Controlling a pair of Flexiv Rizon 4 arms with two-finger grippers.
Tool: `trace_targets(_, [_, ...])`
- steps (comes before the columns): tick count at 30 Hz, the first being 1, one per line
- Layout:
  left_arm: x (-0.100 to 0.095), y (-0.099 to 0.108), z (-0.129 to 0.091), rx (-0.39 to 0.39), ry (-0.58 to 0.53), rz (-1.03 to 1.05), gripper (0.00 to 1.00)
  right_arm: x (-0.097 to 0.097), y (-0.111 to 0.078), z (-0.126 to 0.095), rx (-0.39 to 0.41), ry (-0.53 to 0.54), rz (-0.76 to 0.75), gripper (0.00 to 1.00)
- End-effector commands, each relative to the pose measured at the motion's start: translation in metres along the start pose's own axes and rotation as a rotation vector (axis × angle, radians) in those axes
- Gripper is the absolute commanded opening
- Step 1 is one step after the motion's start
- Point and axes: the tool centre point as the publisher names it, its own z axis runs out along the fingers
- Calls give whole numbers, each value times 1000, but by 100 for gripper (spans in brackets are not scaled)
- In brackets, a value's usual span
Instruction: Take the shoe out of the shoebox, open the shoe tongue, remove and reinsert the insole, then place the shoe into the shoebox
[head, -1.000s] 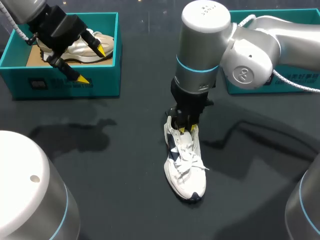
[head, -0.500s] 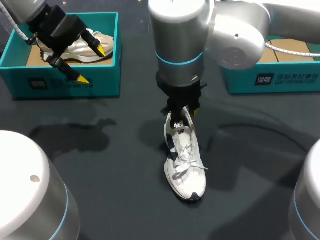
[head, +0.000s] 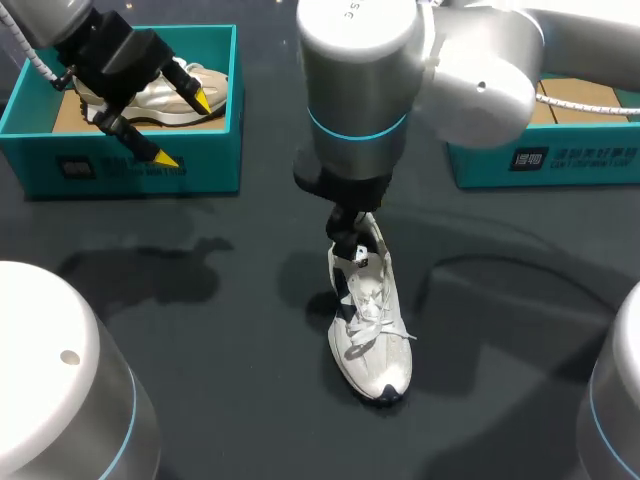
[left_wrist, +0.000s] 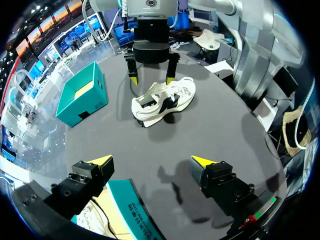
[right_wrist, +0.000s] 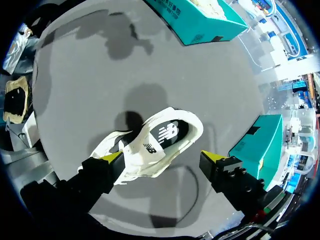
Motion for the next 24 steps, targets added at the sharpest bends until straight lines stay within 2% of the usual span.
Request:
trace_targets(1, [-1,0,0,-2,2,1,100,-10,7,4,25,-14,-155,100])
trace_targets(3, [-1,0,0,-2,2,1,100,-17,13,2,52,-25,-206,100])
trace_targets(9, [-1,0,0,-2,2,1,100,-32,31,7,54,-5,-306,100])
trace_targets(17, [-1,0,0,-2,2,1,100,-31,31,7,56,6,-275,100])
trace_targets(19, [-1,0,0,-2,2,1,100,-38,32,17,57,29,-313,100])
trace_targets(21, [-1,0,0,-2,2,1,100,-42,32,23,0,29,-392,100])
trace_targets(24, [-1,0,0,-2,2,1,100,-47,33,29,-7,39,-437,100])
